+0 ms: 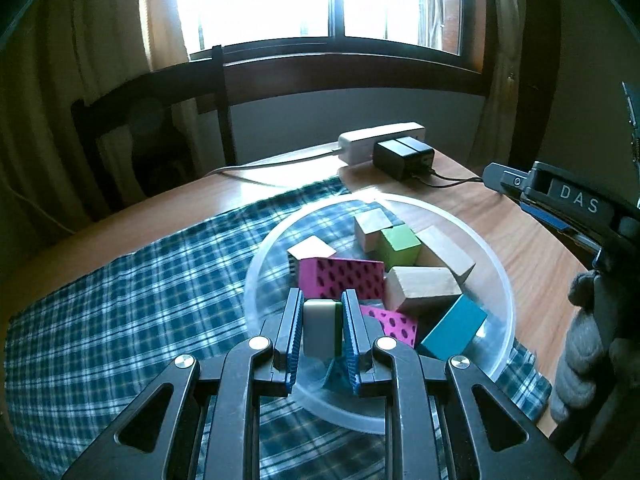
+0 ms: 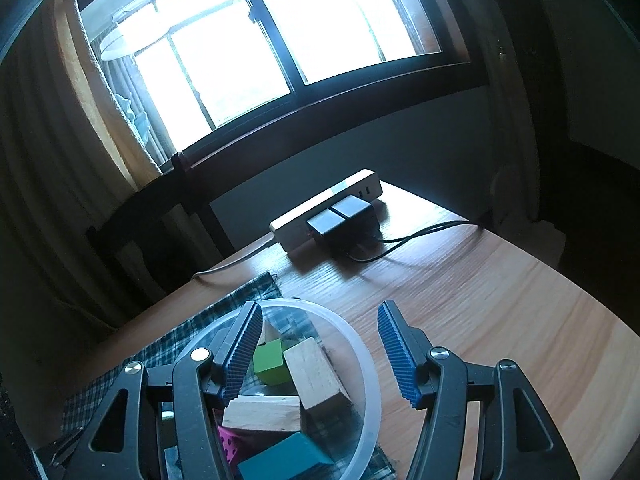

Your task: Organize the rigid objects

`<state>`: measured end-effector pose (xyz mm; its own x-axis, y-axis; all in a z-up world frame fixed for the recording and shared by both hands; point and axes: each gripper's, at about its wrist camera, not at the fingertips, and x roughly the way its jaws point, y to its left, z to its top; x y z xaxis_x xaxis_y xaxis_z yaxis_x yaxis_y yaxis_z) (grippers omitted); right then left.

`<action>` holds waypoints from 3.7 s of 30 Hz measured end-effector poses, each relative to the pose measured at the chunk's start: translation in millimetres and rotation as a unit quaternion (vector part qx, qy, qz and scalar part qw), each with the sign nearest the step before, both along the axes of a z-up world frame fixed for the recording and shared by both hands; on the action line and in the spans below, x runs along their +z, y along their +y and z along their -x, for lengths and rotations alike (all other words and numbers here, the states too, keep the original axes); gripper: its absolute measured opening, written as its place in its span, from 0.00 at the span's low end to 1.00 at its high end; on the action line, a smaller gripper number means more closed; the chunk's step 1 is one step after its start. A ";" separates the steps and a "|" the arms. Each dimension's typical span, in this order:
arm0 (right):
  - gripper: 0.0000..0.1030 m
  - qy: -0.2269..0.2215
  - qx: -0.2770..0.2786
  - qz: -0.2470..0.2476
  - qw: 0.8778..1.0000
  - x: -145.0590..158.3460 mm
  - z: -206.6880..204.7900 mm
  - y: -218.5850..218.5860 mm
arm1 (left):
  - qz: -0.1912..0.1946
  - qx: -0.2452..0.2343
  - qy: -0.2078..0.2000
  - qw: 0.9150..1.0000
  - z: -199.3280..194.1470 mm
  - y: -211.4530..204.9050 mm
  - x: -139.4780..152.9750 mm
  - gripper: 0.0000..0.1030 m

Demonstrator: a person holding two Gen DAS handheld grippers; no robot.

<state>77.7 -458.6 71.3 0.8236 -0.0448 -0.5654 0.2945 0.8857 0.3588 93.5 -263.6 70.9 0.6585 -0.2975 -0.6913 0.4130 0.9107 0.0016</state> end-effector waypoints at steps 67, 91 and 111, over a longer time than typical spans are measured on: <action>0.99 0.054 0.151 0.032 0.987 -30.1 54.5 55.8 | -0.080 0.121 -0.062 0.987 30.0 60.7 -12.3 0.90; 0.99 0.066 0.137 0.103 0.983 -40.1 77.5 78.9 | -0.130 0.130 -0.057 0.981 39.9 55.8 -15.7 0.94; 0.99 0.063 0.134 0.108 0.983 -39.8 78.0 79.2 | -0.131 0.122 -0.050 0.983 38.9 51.8 -21.1 0.94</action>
